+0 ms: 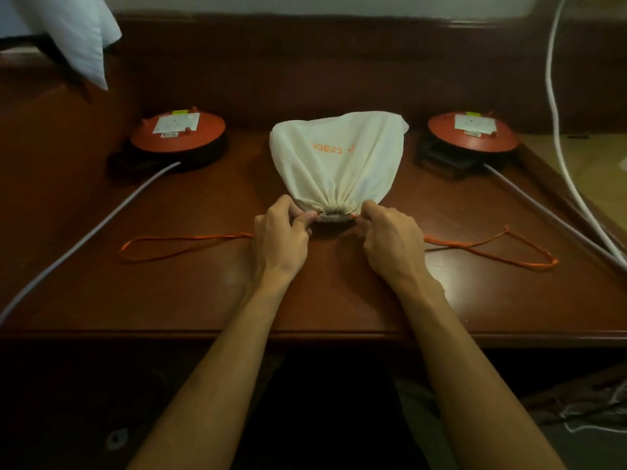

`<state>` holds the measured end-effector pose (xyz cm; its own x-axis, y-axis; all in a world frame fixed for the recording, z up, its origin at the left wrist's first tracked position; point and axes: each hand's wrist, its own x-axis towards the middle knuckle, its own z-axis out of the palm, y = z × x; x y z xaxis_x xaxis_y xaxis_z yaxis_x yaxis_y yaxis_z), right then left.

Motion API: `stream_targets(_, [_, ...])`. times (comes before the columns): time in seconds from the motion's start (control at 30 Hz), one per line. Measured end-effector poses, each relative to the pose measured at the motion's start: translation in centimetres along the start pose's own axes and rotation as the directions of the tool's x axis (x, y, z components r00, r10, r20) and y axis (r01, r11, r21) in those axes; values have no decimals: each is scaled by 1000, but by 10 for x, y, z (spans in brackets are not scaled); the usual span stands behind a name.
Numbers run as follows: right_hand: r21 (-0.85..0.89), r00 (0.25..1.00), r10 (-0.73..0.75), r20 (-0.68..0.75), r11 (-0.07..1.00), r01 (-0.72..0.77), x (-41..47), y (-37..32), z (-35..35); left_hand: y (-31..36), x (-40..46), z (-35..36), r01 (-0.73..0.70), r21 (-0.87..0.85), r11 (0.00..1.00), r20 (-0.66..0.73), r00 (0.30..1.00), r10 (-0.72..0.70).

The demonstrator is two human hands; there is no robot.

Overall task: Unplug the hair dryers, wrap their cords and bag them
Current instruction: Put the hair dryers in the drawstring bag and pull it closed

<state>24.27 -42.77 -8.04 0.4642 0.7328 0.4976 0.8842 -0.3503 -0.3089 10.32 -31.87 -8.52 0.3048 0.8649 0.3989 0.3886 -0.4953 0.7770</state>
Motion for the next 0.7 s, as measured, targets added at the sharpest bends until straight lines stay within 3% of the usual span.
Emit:
stream_targets(0.1, [-89, 999, -44, -10, 995, 43, -1, 1, 0, 5, -4, -5, -10, 20, 1000, -53, 999, 11])
stream_targets(0.33, [-106, 997, -71, -23, 992, 68, -2, 6, -1, 7, -9, -11, -27, 54, 998, -58, 998, 30])
stream_targets(0.4, [-59, 999, -37, 19, 997, 38, -4, 6, -5, 2, -6, -13, -11, 17, 1000, 41, 999, 10])
stream_targets(0.47, [65, 991, 13, 131, 998, -21, -11, 8, -12, -5, -4, -20, -32, 24, 999, 227, 974, 26])
stream_targets(0.57, [246, 972, 74, 225, 961, -130, -25, 16, -35, -10, -4, -44, -190, 141, 972, 451, 886, 108])
stream_targets(0.63, [314, 947, 81, 311, 932, -183, -31, 24, -54, -8, -3, -67, -213, 183, 960, 493, 864, 98])
stream_targets(0.7, [413, 906, 65, 419, 875, -254, -34, 29, -71, -2, 0, -87, -117, 112, 987, 503, 863, 45])
